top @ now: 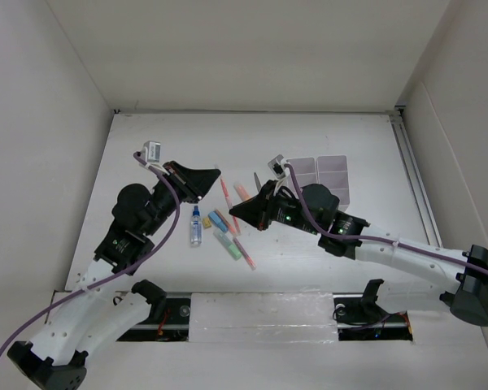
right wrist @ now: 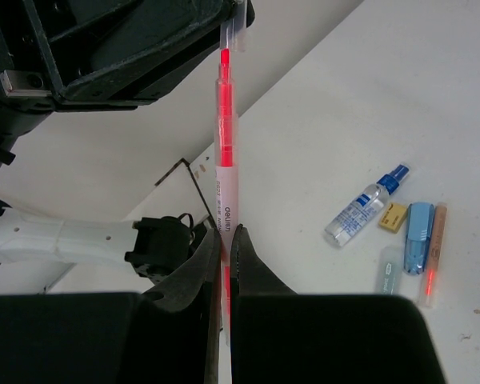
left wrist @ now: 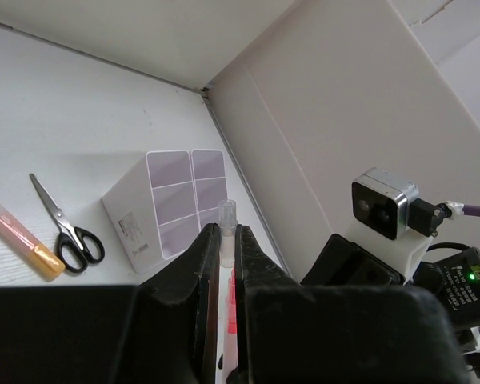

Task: Sort the stationery into containers
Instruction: Close the pen cap on the pen.

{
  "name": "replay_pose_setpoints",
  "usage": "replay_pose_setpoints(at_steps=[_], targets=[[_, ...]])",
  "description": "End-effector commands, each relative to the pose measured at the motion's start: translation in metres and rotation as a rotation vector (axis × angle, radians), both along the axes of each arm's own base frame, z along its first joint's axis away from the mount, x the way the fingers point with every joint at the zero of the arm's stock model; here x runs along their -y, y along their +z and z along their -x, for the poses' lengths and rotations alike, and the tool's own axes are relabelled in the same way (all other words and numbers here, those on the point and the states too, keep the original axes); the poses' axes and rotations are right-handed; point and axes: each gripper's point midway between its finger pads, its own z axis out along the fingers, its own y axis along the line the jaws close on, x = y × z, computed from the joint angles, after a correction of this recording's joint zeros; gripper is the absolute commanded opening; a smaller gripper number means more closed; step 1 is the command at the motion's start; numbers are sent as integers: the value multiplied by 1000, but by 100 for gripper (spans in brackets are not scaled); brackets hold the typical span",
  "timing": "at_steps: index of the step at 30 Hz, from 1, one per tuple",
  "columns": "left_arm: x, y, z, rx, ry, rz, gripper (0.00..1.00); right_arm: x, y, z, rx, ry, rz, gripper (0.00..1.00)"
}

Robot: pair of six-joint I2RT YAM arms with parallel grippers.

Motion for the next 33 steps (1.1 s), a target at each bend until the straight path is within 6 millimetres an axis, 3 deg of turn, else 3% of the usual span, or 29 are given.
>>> replay_pose_setpoints(at_steps=[1,8,12,18,33], targets=[[-1,17,4,68,-9,33,0,-2,38,4,60,16,-84,0],[2,28,10,93,-39,44,0,-2,38,3,52,7,-87,0],[3,16,8,76,-40,34,0,-3,35,2,47,7,-79,0],[3,26,14,135,-58,41,0,-5,36,1,47,7,-79,0],[11,13,20,183,-118,-22,0,-4,44,2,57,7,-95,0]])
